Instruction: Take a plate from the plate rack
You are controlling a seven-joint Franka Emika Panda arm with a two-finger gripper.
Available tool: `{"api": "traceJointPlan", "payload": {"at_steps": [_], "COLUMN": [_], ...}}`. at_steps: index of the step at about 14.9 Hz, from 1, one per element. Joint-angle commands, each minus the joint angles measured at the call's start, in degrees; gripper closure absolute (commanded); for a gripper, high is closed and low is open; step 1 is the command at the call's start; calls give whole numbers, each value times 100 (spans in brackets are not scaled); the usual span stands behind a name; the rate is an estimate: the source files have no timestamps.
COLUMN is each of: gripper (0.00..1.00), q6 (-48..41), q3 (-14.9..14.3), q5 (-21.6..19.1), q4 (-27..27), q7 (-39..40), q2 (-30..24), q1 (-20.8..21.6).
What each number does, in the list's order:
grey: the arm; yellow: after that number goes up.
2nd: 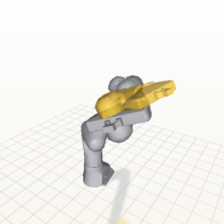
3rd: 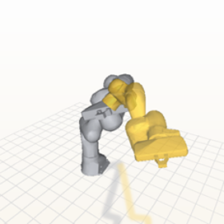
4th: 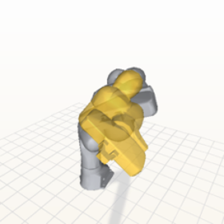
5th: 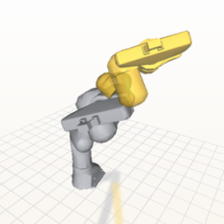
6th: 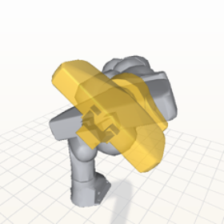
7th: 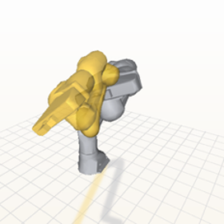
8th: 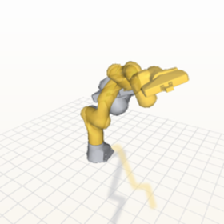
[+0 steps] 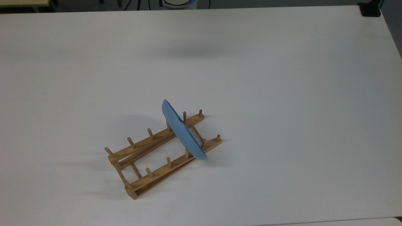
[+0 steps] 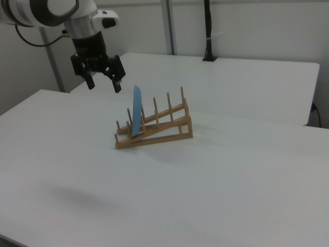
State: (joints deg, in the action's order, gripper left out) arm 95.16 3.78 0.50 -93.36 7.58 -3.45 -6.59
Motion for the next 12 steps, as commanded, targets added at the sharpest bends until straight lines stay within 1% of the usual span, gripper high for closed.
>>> {"api": "traceJointPlan", "payload": {"at_steps": [1,3,5,7,8,9,12], "gripper": [0,0,0,0,0,0,0], "q6": [99,248,879,1502,1993,2407,3033], "q3": [-79,-44,-18,-18,-18,-18,-18], "q5": [-67,37,56,73,178,457,1161], "q4": [-95,-25,46,29,28,28,20], "q7": [796,833,544,36,-559,-1156,-2205], "q2": [2,159,257,371,528,695,1091], "q1": [61,70,87,148,288,350,693]}}
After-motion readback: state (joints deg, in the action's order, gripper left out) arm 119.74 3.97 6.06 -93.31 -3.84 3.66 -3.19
